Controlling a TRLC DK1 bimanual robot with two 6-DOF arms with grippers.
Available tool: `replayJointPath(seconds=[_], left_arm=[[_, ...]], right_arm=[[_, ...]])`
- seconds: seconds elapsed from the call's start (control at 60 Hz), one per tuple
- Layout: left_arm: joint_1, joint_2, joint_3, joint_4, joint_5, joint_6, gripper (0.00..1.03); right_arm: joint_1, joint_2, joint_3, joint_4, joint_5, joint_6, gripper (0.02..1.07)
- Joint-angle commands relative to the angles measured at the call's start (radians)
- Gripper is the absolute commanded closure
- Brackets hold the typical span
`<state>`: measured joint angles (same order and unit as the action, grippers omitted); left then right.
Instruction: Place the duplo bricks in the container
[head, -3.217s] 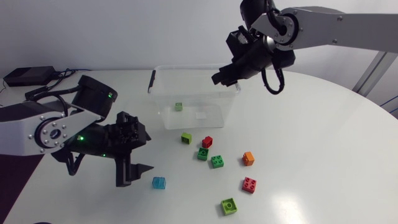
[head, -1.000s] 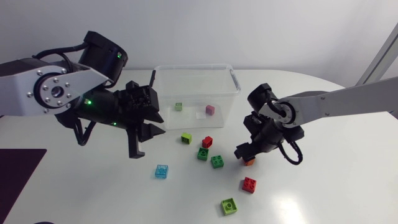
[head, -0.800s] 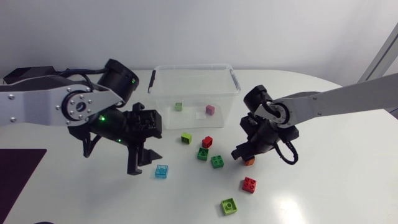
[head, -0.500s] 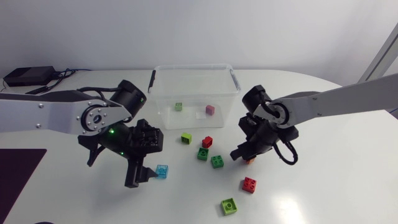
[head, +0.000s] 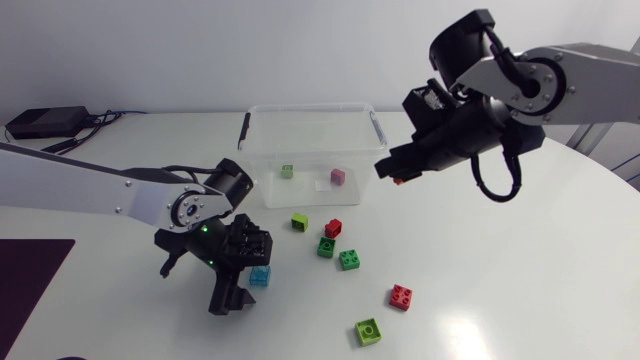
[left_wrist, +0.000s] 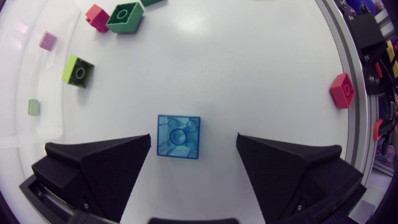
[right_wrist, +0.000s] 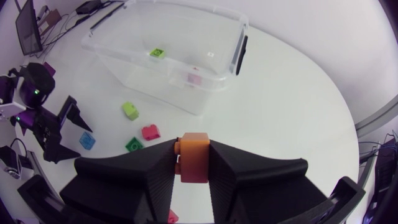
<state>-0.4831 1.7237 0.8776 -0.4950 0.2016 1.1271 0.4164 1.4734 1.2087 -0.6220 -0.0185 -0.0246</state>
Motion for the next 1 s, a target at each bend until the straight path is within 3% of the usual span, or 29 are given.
replayJointPath(seconds=[0.0, 0.1, 0.167, 0.217, 0.233, 0.4, 0.417, 0.567, 0.883, 0.95, 0.983], left_arm=[[-0.011, 0.047, 0.003, 0.009, -0.002, 0.028, 0.10], [-0.017, 0.082, 0.015, 0.010, -0.001, 0.026, 0.26], [-0.018, 0.088, 0.020, 0.015, -0.001, 0.023, 0.45], [-0.018, 0.088, 0.021, 0.018, 0.001, 0.022, 0.66], [-0.018, 0.088, 0.023, 0.019, 0.005, 0.022, 0.68], [-0.022, 0.088, 0.020, 0.019, 0.009, 0.010, 0.70], [-0.022, 0.088, 0.020, 0.019, 0.010, 0.007, 0.76], [-0.006, 0.051, 0.021, 0.007, 0.015, -0.010, 0.75], [0.040, -0.243, 0.101, -0.082, 0.075, -0.082, 0.75], [0.049, -0.288, 0.143, -0.099, 0.081, -0.105, 0.75], [0.052, -0.303, 0.167, -0.102, 0.081, -0.121, 0.75]], right_arm=[[0.010, -0.007, 0.041, -0.001, -0.003, 0.035, 0.90], [0.010, 0.004, 0.083, 0.021, -0.003, 0.037, 0.90], [0.010, 0.018, 0.109, 0.033, -0.003, 0.037, 0.90], [0.010, 0.044, 0.137, 0.036, -0.003, 0.038, 0.90], [0.010, 0.048, 0.143, 0.038, -0.003, 0.040, 0.90], [0.013, 0.133, 0.216, 0.064, 0.002, 0.040, 0.90], [0.015, 0.142, 0.221, 0.067, 0.002, 0.040, 0.90], [0.019, 0.199, 0.252, 0.091, 0.003, 0.037, 0.89], [0.019, 0.335, 0.371, 0.116, 0.006, 0.023, 0.89], [0.019, 0.370, 0.396, 0.116, 0.008, 0.020, 0.87], [0.019, 0.386, 0.410, 0.114, 0.009, 0.018, 0.76]])
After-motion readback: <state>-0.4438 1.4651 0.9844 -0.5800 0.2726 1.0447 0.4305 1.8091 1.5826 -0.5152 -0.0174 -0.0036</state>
